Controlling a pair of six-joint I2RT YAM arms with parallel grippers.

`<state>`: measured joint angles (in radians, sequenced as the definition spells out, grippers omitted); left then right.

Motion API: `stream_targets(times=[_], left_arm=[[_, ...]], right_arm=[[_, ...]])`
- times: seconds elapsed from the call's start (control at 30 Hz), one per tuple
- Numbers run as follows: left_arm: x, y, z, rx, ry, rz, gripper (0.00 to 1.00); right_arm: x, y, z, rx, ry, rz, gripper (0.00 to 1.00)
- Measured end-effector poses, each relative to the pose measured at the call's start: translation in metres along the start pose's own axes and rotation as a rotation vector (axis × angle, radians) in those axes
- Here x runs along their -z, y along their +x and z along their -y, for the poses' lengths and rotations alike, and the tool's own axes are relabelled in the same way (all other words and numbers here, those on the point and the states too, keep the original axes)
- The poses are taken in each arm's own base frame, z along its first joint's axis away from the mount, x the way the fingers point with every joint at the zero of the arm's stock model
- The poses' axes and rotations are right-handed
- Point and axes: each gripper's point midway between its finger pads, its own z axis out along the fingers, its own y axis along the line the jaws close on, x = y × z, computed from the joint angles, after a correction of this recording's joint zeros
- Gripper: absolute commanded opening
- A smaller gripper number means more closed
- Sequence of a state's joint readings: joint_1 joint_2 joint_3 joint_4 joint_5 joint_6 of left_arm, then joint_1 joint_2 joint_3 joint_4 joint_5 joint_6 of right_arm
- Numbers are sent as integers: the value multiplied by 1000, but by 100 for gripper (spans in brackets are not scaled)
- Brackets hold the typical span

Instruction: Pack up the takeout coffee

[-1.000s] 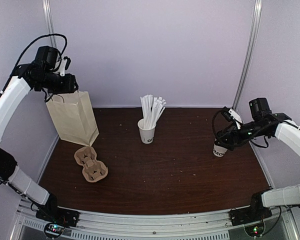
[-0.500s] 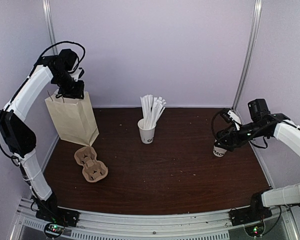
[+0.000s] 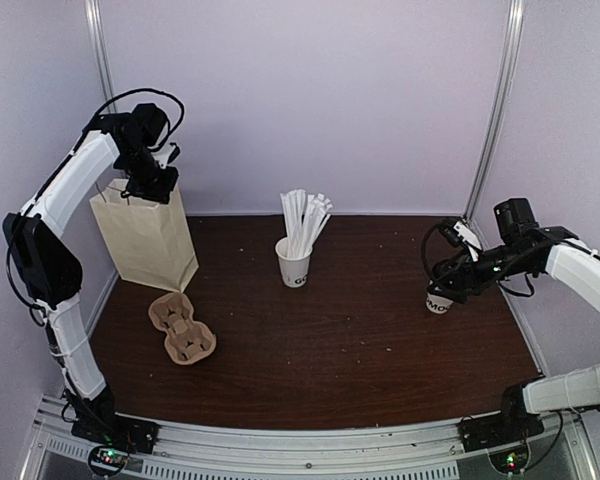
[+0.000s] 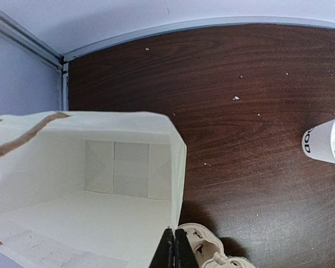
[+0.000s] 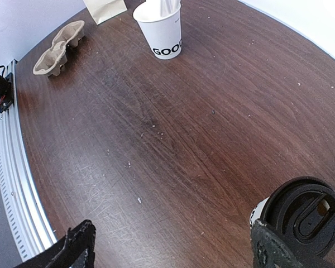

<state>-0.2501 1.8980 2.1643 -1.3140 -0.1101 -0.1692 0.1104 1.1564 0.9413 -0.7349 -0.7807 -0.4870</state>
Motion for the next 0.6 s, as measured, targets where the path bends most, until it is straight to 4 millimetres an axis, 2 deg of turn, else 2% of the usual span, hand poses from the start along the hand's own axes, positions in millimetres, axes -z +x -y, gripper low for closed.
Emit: stream_targets(times=[0.1, 0.2, 0.37, 0.47, 0.6], left_arm=[[0, -4, 10, -23, 8, 6, 0], [4, -9, 30, -61, 26, 21, 0], [28, -15, 83, -134, 94, 79, 0], [38, -9, 114, -174, 134, 86, 0], [45, 11, 149, -227, 177, 52, 0]], right_arm=[[-1, 0, 0, -1, -2, -2, 95], [-1, 1, 0, -1, -2, -3, 95], [-2, 2, 1, -3, -4, -7, 95], [-2, 2, 1, -3, -4, -8, 95], [-2, 2, 1, -3, -5, -9, 95]])
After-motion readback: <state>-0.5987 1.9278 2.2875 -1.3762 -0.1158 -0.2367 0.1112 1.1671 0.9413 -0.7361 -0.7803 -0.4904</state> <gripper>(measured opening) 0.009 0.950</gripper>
